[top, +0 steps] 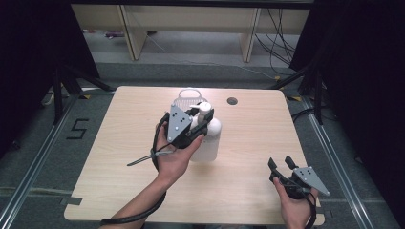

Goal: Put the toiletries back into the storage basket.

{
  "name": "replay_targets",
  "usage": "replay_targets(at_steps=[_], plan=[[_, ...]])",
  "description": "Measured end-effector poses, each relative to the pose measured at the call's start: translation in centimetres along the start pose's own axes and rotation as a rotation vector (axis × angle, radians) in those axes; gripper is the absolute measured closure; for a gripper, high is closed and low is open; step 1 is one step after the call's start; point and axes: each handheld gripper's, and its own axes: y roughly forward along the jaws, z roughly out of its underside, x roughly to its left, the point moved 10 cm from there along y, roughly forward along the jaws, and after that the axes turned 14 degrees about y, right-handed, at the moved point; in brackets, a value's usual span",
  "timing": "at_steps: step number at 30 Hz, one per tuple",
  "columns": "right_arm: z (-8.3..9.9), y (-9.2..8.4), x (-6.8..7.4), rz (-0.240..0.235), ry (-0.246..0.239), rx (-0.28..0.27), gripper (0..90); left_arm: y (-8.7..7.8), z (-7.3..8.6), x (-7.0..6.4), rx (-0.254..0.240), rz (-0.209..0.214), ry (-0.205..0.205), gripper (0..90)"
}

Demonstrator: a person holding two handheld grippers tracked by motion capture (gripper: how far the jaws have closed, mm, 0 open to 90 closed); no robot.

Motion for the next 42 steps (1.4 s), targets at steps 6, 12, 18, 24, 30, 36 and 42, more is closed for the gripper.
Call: replay_targets(at_steps=[6, 12, 18, 24, 30, 36, 42], plan=[[0.1, 0.2, 0.1, -0.028, -0.01, -0.01, 36.5, 0.0, -0.3, 1.0, -0.003, -0.014, -0.003, 59.5], [0.4, 0.1, -0.1, -0.003, 0.001, 0.01, 36.6, 0.0, -0.5, 2.2, -0.008, -0.031, -0.006, 59.5], [0.4, 0.4, -0.1, -0.013, -0.017, -0.014, 36.6, 0.0, -0.5, 2.9, -0.01, -0.039, -0.01, 59.6], [0.7, 0.4, 0.0, -0.019, 0.003, 0.011, 36.5, 0.1, -0.4, 3.2, -0.013, -0.042, -0.017, 59.7], [0.8, 0.3, 0.0, -0.014, -0.004, 0.027, 36.5, 0.3, -0.4, 3.7, -0.011, -0.062, -0.007, 59.7], [0.8, 0.4, 0.1, -0.019, 0.006, 0.024, 36.5, 0.5, -0.3, 4.2, -0.002, -0.069, -0.013, 59.7], [0.8, 0.5, 0.0, -0.019, -0.013, 0.022, 36.5, 0.8, -0.3, 4.7, -0.001, -0.07, -0.019, 59.7]])
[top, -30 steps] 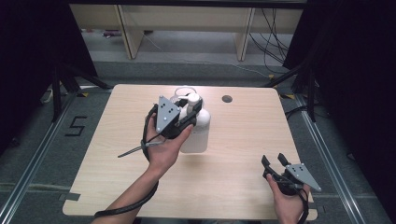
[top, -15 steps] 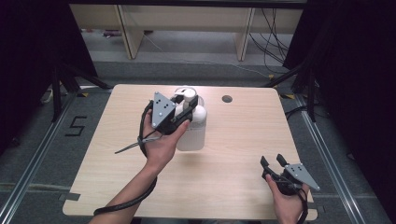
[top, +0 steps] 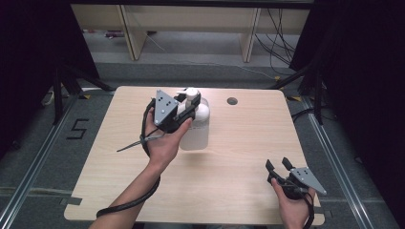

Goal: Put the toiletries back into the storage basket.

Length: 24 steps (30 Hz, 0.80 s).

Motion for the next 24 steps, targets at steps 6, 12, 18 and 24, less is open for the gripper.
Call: replay_targets(at_steps=[6, 12, 18, 24], plan=[[0.1, -0.1, -0.1, 0.008, 0.014, 0.007, 36.6, 0.2, -0.3, 0.6, 0.0, -0.017, 0.002, 59.7], [0.0, 0.0, -0.1, -0.005, 0.002, -0.007, 36.5, 0.3, -0.5, 0.7, -0.005, -0.017, 0.0, 59.6], [0.0, 0.1, -0.1, 0.003, -0.001, -0.012, 36.4, 0.6, -0.3, 1.0, 0.002, -0.017, -0.005, 59.6], [0.1, 0.1, 0.2, 0.001, 0.021, -0.006, 36.2, 0.9, -0.6, 1.3, 0.005, -0.02, -0.002, 59.6]])
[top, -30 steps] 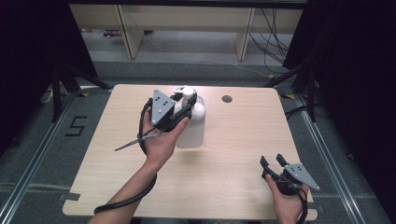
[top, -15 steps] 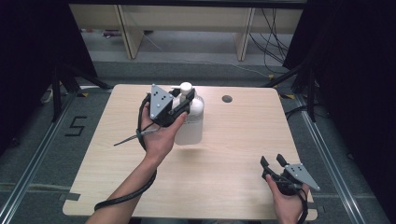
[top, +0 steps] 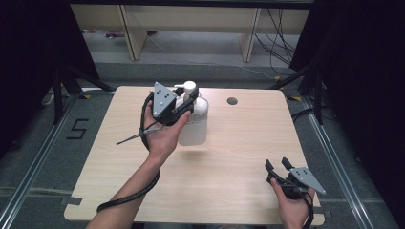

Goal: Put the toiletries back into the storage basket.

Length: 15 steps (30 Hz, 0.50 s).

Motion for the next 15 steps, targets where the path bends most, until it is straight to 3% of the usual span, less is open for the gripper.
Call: replay_targets(at_steps=[3, 12, 15], plan=[[-0.05, 0.11, -0.01, -0.013, -0.009, -0.003, 36.2, 0.08, -0.13, 0.1, -0.001, -0.001, 0.001, 59.6], [0.14, 0.05, -0.19, 0.011, -0.022, 0.015, 36.0, 0.47, -0.32, 0.62, -0.001, -0.009, 0.0, 59.7], [0.21, -0.01, -0.03, 0.006, -0.006, 0.021, 35.9, 0.6, -0.37, 0.74, -0.001, -0.009, -0.001, 59.6]])
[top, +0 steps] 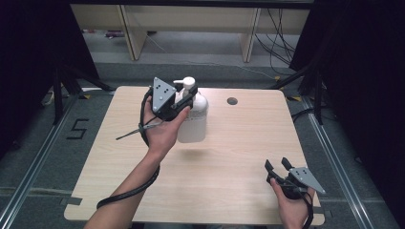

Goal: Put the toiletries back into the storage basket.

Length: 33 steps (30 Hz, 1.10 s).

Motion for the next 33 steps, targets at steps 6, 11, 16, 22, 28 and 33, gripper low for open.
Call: replay_targets(at_steps=[6, 11, 16, 22, 28, 33], plan=[[0.0, 0.1, 0.0, -0.009, -0.004, -0.003, 36.0, 0.4, -0.1, 0.6, 0.005, -0.008, 0.003, 59.6], [0.0, 0.1, -0.3, 0.012, -0.032, -0.005, 36.1, 0.6, -0.3, 1.1, 0.004, -0.016, 0.007, 59.6], [0.1, 0.1, 0.0, -0.001, -0.015, -0.003, 36.0, 0.8, -0.3, 1.4, 0.005, -0.02, 0.01, 59.6], [0.2, 0.2, 0.0, -0.004, -0.011, 0.002, 36.0, 1.1, -0.5, 1.9, 0.001, -0.028, 0.009, 59.6], [0.3, 0.2, 0.1, 0.001, -0.003, 0.01, 36.0, 1.5, -0.9, 2.4, -0.002, -0.037, 0.013, 59.6], [0.3, 0.2, 0.1, 0.002, -0.004, 0.011, 36.0, 1.9, -0.9, 2.7, -0.001, -0.038, 0.011, 59.6]])
